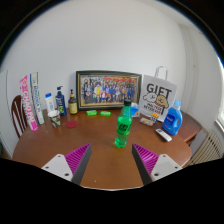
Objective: Pour water
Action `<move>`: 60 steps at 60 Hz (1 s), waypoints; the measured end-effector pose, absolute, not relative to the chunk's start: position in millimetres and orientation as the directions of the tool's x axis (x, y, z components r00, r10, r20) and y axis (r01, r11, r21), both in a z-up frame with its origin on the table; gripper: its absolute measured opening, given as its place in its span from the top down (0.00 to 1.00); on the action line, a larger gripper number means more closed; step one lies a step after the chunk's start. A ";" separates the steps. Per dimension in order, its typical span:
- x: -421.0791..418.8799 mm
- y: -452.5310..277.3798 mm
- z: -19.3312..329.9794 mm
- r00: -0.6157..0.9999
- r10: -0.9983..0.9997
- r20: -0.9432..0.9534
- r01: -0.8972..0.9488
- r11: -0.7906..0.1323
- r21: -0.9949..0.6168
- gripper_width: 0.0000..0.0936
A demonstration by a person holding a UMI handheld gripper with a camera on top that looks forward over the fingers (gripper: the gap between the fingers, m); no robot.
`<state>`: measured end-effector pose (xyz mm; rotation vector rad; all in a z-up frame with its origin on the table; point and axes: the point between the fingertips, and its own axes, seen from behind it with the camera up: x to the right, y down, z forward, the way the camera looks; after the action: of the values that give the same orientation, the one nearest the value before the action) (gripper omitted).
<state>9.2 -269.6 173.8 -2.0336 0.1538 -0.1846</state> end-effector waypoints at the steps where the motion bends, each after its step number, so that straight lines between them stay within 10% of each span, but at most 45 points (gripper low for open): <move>1: 14.8 -263.9 171.5 0.980 -0.189 0.065 -0.026 -0.444 -0.896 0.10; 33: 97.4 -87.9 76.9 0.997 -0.066 0.029 0.002 -0.385 -0.923 0.12; 60: 98.9 -59.8 72.1 1.000 -0.023 -0.001 -0.009 -0.343 -0.939 0.62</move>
<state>98.9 -59.8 72.1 -1.9206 0.0229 -0.0144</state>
